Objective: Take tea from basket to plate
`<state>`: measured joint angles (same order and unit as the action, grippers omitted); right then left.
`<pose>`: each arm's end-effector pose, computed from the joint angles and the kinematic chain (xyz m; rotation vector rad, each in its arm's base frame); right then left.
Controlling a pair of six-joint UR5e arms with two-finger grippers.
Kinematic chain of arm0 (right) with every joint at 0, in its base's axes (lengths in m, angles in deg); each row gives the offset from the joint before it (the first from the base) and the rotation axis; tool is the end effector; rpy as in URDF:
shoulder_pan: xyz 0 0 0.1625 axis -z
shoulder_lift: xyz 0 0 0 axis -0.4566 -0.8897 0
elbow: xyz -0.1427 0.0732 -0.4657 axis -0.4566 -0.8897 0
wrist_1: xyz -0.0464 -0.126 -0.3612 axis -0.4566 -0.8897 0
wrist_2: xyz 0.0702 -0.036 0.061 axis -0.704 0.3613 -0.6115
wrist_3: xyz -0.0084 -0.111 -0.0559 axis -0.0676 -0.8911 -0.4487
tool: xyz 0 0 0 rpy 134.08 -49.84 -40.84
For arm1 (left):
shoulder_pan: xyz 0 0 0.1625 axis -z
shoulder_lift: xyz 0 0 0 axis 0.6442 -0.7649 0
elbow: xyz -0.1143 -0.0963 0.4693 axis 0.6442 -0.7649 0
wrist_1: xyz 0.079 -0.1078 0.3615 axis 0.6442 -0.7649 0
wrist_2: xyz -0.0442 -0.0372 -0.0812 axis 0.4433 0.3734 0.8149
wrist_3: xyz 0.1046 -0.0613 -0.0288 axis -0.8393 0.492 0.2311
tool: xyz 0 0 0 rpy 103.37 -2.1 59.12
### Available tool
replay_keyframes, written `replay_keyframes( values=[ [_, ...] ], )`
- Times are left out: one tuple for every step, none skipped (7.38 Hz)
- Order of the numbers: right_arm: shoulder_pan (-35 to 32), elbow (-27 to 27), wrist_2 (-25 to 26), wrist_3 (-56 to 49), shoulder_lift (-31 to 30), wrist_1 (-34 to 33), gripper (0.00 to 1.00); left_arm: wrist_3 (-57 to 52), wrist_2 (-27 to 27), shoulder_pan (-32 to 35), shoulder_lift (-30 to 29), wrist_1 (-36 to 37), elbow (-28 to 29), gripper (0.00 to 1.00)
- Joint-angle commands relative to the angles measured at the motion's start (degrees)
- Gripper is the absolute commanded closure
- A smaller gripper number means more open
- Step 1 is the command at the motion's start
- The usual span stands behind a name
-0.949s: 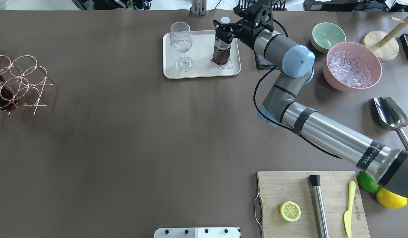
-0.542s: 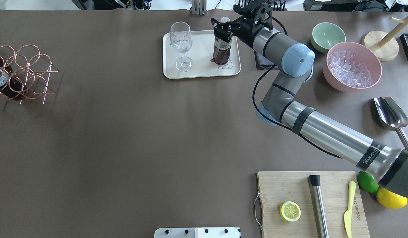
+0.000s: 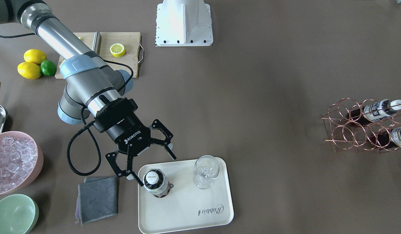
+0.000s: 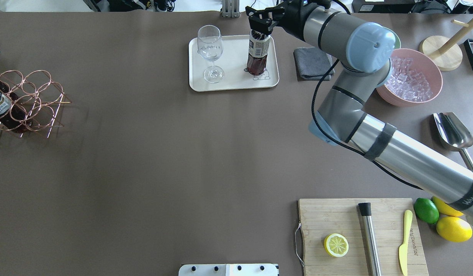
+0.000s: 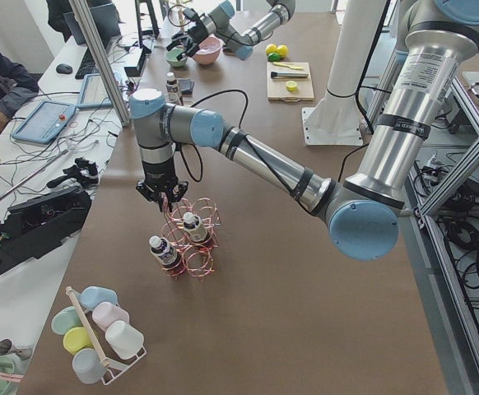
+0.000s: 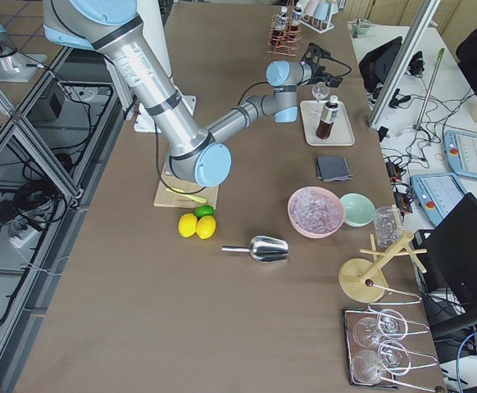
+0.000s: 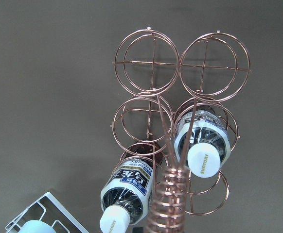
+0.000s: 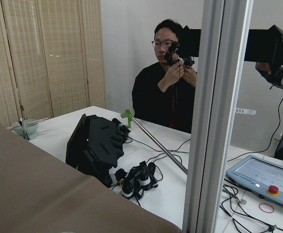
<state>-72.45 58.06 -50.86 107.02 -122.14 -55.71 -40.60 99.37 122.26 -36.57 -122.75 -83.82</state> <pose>-0.4161 -0.6238 0.2577 1.3709 -1.0206 -0.0885 0.0154 -0.5935 0.5420 0.4841 0.4320 1.4577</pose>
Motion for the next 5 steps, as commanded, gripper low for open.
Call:
replay_keyframes(
  values=[
    [-4.96,20.12,-2.74,-0.18,-18.64,-15.95,0.00,0.11,0.08,-0.06,0.44,0.07,-0.39,1.00],
    [-7.08,23.94,-3.19,-0.53,-20.82,-27.62,0.00,0.80,0.09,-0.06,0.53,0.16,-0.66,1.00],
    [-8.67,24.50,-3.10,-0.53,-21.27,-37.05,0.00,1.94,0.26,-0.06,0.53,0.16,-1.27,1.00],
    [-11.38,23.73,-3.02,-0.36,-21.45,-44.37,0.00,3.17,0.70,0.03,0.45,0.16,-2.06,1.00],
    [-13.76,23.37,-2.14,-0.01,-24.67,-47.66,0.00,4.31,0.70,-0.06,0.62,0.51,-3.63,1.00]
  ],
)
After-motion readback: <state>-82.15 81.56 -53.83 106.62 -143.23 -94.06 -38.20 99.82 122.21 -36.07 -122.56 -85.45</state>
